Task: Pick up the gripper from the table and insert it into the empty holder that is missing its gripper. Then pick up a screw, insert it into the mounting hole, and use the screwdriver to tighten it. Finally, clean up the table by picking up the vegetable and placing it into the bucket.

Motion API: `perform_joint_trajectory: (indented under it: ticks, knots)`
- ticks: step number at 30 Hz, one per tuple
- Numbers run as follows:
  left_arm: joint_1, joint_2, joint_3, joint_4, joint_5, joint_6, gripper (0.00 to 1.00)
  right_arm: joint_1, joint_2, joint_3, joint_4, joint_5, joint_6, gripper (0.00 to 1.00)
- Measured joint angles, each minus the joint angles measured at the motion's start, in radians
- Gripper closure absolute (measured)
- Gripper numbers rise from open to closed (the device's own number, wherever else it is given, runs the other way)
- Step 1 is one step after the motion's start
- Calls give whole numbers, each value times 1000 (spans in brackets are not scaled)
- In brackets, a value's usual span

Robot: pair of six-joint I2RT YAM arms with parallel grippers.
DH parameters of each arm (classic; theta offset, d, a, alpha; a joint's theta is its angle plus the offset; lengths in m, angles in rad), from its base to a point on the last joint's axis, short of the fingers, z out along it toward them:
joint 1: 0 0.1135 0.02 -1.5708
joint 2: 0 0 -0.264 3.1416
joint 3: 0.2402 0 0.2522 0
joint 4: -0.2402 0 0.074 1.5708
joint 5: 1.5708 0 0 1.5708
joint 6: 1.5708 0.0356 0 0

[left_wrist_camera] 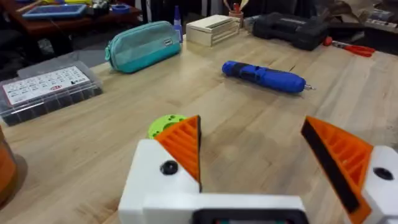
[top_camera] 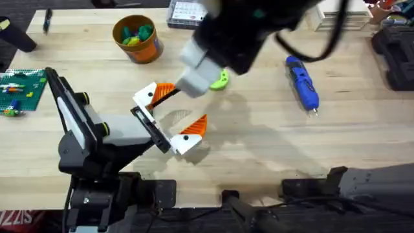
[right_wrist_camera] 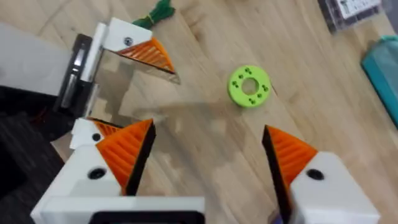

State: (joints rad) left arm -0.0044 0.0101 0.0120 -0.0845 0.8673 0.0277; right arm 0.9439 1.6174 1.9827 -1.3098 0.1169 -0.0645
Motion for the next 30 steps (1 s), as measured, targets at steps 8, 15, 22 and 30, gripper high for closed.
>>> perform_joint_trajectory:
  ticks: [8, 15, 22, 30]
  knots:
    - [0, 0, 0, 2, 0, 1, 12, -104, -97, 0, -66, 4, 58, 8]
    - [0, 0, 0, 2, 0, 6, 983, -273, -252, -141, -101, 10, 147, 11]
    - [0, 0, 0, 2, 0, 6, 981, -417, -525, -523, 33, 10, 181, 8]
    - [0, 0, 0, 2, 0, 6, 982, -656, -603, -797, 83, -36, 86, 7]
